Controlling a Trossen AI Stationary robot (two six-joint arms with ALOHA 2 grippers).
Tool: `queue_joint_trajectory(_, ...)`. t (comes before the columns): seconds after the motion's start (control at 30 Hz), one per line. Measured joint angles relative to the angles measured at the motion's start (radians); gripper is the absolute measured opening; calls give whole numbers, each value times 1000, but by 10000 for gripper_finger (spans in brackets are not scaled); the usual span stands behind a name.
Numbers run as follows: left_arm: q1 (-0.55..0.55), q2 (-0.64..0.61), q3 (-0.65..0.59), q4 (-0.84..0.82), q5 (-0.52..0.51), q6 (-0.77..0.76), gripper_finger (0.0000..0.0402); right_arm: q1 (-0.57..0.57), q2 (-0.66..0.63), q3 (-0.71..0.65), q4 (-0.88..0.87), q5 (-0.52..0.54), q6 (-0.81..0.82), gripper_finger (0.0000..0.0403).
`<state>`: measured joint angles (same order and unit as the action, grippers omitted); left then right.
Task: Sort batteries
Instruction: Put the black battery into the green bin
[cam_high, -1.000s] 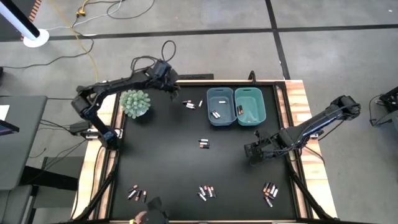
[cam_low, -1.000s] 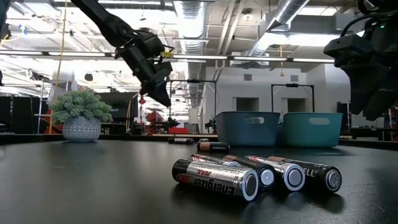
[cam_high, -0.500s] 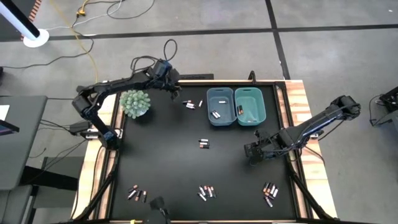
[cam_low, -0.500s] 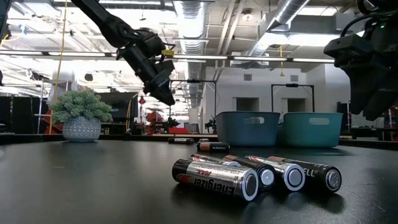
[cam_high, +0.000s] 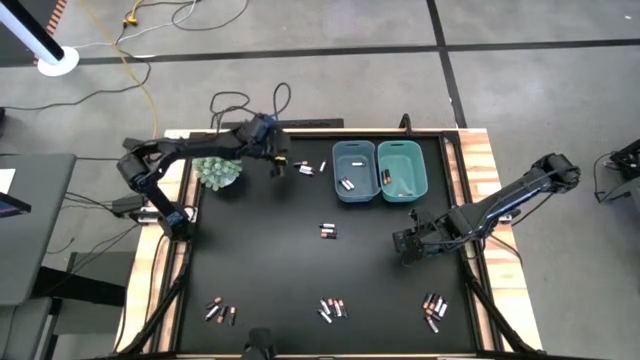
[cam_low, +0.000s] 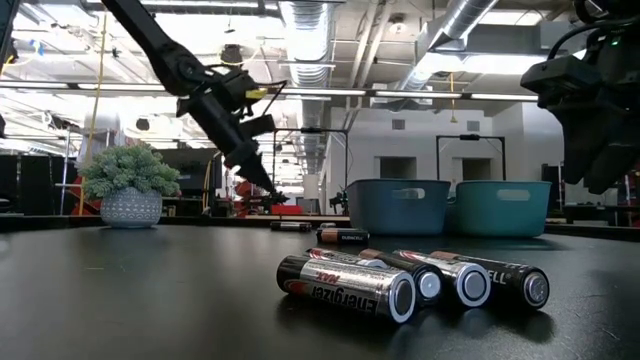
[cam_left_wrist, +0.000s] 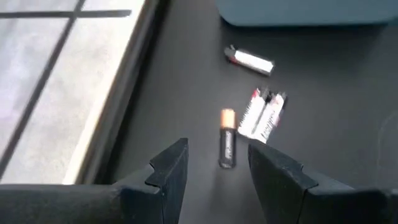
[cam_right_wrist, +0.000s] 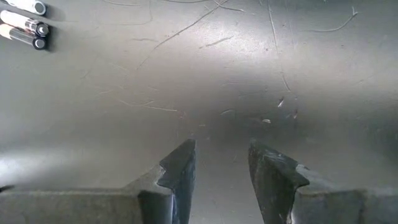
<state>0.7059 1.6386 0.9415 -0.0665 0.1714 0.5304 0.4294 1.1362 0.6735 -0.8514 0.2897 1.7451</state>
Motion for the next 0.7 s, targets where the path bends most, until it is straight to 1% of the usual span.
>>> queue_joint_trajectory(0.13,4,51,-19,15,7,4,161,0,0,0,0,0,0,163)
queue_joint_trajectory(0.33,4,160,16,30,6,-5,161,0,0,-1,3,0,8,163)
queue_joint_trajectory(0.5,5,199,28,45,4,11,161,0,0,-1,27,0,10,163)
queue_joint_trajectory(0.7,5,235,30,103,22,30,161,0,0,-1,27,0,16,163)
